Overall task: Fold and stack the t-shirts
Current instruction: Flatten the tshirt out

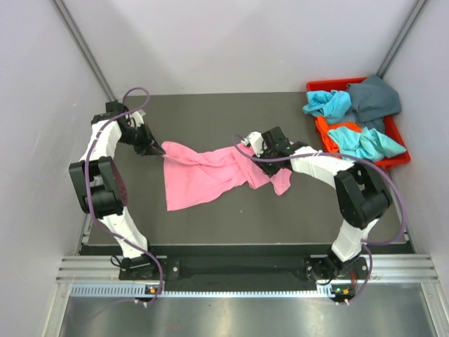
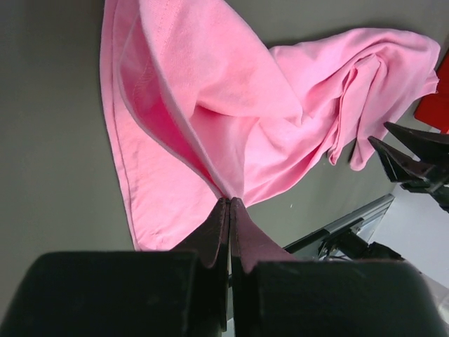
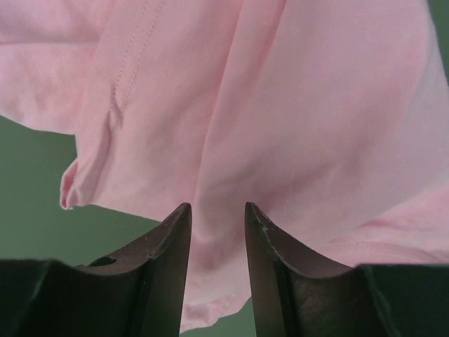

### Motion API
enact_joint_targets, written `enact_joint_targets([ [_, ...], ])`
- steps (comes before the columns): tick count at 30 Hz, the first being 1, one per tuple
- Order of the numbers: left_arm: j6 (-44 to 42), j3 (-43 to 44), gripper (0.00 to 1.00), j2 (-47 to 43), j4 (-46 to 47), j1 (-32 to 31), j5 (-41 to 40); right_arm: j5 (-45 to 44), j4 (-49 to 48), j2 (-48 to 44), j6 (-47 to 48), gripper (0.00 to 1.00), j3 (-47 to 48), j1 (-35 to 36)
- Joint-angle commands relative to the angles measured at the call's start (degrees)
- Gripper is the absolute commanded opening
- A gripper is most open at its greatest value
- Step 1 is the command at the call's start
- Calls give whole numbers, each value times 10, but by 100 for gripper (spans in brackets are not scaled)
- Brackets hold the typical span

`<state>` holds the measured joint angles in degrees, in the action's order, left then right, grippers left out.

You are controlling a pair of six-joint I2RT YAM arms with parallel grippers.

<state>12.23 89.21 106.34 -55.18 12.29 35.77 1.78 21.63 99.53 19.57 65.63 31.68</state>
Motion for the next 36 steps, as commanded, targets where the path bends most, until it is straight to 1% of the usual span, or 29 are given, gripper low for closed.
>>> enact_joint_targets([
  [1,7,-3,0,-30,20,3,21,-15,-30,18,29,37,26,5],
  [5,8,-4,0,-28,24,3,20,-16,-33,37,32,36,39,6],
  [8,7,-4,0,-28,23,3,18,-15,-40,46,38,31,42,5],
  [9,6,-4,0,-28,22,4,15,-28,-42,50,39,28,41,5],
  [11,5,-4,0,-29,20,4,14,-29,-43,54,46,25,42,5],
  [14,4,-3,0,-32,22,4,10,-27,-43,57,48,16,49,6],
  [15,3,-4,0,-34,23,3,10,-27,-42,59,48,9,51,6],
  [17,2,-6,0,-39,23,3,10,-32,-44,60,47,2,62,5],
  [18,2,-8,0,-41,23,3,8,-39,-45,61,45,0,67,6],
  [22,2,-10,0,-47,24,4,9,-55,-42,62,46,0,111,5],
  [23,1,-10,0,-47,24,4,7,-55,-40,61,46,0,135,6],
  [26,1,-6,0,-47,24,4,7,-43,-26,52,37,0,185,7],
  [29,0,1,0,-45,23,3,5,-33,-18,34,31,0,212,21],
  [36,-4,15,0,-55,24,3,-7,57,24,-27,-27,0,248,51],
])
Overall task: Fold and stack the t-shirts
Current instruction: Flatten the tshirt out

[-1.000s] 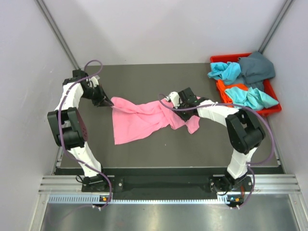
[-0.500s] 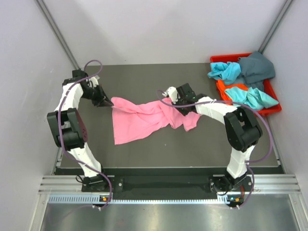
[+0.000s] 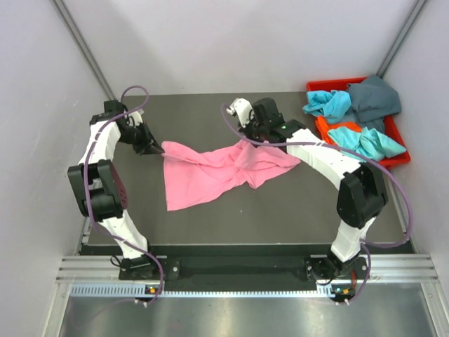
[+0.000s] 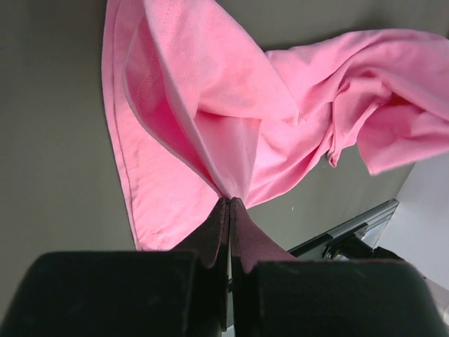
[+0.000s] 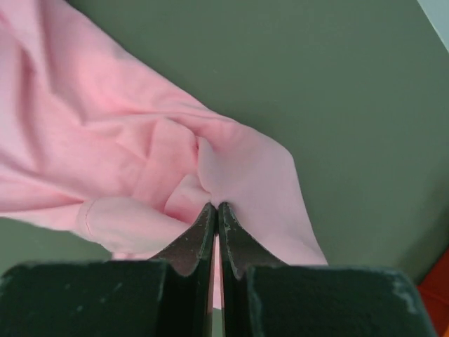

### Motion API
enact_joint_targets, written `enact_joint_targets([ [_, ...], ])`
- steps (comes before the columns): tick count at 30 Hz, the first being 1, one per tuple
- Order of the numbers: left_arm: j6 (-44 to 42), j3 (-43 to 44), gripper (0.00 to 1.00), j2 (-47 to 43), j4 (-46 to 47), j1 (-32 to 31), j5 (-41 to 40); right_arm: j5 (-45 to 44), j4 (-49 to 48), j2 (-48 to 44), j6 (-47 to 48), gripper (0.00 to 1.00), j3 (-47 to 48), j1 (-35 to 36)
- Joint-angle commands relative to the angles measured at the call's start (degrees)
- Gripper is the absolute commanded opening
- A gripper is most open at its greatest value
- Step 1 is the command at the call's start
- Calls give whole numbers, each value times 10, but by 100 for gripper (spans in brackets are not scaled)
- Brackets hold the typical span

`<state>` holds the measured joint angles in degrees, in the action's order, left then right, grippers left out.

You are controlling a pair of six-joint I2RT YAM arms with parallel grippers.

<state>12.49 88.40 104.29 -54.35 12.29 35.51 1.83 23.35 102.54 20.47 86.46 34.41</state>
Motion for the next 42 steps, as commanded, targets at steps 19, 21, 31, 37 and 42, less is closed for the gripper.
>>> enact_joint_targets([
  [19,-14,39,0,-28,8,4,-8,11,-17,-35,-98,0,3,-199],
  [21,-11,39,0,-26,13,4,-3,-7,-26,0,-73,0,15,-214],
  [31,-8,54,0,-15,14,4,-3,-75,-52,-2,-27,70,61,-132],
  [37,-8,56,0,-8,15,4,-8,40,-20,-44,-39,68,27,-73],
  [42,-8,70,0,-2,13,3,-13,47,4,-43,-18,66,-10,-46],
])
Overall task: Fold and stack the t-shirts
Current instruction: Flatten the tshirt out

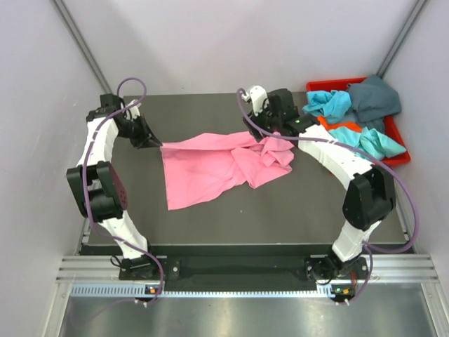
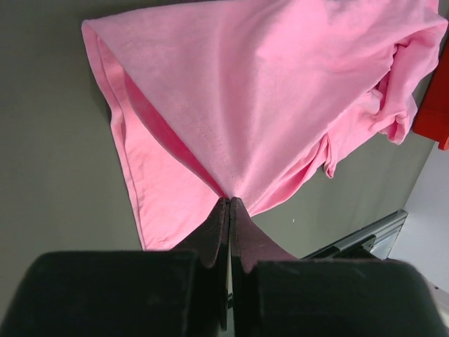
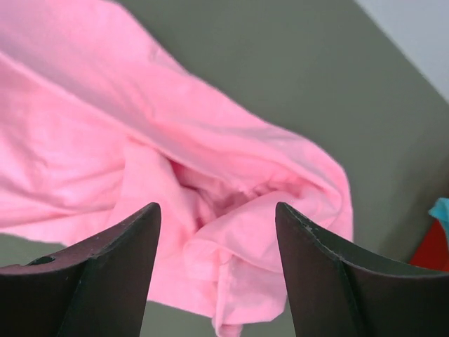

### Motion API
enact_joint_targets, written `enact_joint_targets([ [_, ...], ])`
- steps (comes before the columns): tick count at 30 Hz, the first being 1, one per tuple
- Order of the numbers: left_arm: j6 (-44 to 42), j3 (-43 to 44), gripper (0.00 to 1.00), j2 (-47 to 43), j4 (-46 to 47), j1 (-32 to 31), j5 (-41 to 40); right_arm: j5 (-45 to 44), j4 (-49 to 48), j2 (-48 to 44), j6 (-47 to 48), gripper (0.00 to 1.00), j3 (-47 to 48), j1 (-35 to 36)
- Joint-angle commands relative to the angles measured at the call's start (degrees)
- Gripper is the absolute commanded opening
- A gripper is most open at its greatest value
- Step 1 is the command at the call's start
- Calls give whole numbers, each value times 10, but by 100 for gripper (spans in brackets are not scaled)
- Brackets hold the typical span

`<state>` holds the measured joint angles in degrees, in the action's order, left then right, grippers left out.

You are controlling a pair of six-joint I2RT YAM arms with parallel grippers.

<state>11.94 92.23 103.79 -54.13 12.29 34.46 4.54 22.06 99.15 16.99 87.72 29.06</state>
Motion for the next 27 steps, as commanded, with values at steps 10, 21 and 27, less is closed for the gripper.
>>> enact_joint_targets([
  [10,0,27,0,2,12,4,8,27,40,-70,30,62,-166,6],
  [21,2,14,0,-5,16,4,14,32,23,-37,35,58,-172,13],
  [27,-1,10,0,-10,11,4,14,27,23,23,43,57,-132,20],
])
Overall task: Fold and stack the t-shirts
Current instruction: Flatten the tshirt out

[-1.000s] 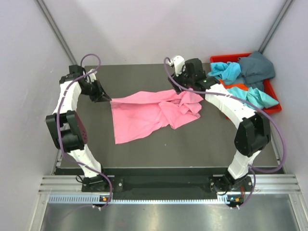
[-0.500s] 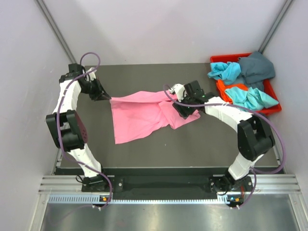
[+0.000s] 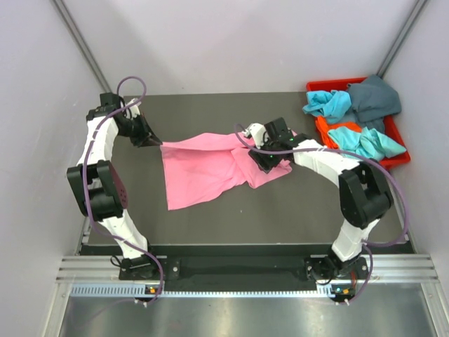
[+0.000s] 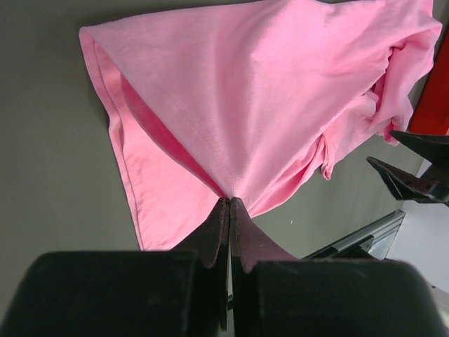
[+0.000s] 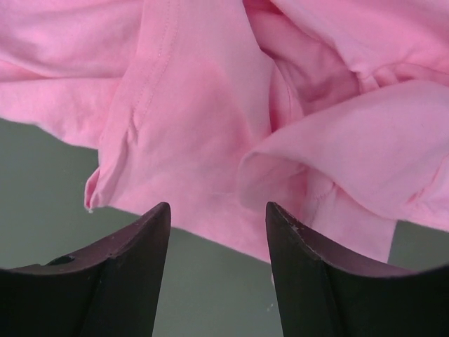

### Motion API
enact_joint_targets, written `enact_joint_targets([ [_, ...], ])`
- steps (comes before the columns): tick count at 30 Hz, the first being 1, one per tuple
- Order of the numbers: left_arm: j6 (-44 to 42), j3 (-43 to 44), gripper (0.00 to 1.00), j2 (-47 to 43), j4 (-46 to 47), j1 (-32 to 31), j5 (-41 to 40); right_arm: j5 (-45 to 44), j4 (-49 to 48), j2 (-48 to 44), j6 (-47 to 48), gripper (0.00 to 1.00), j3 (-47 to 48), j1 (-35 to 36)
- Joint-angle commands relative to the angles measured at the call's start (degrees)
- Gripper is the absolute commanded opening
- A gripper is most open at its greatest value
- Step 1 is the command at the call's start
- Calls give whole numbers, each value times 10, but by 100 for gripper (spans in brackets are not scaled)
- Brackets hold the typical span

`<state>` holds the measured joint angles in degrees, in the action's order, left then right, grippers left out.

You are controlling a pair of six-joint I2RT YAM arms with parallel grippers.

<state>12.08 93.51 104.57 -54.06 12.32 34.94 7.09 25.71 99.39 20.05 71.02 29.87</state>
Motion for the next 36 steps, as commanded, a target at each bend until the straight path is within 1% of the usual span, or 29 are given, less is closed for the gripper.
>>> enact_joint_targets([
  [1,-1,-3,0,-18,11,5,11,-2,-15,31,16,57,38,13],
  [7,1,-3,0,-17,12,10,17,-31,-24,54,29,56,45,12],
  [17,4,-3,0,-16,15,13,22,-110,-59,67,54,52,30,16],
  [30,9,-11,0,-18,18,24,29,-125,-71,98,79,50,39,36],
  [34,10,-12,0,-18,17,26,31,-138,-76,105,87,45,42,40],
  [36,11,-12,0,-18,18,28,34,-142,-76,107,92,43,42,41],
])
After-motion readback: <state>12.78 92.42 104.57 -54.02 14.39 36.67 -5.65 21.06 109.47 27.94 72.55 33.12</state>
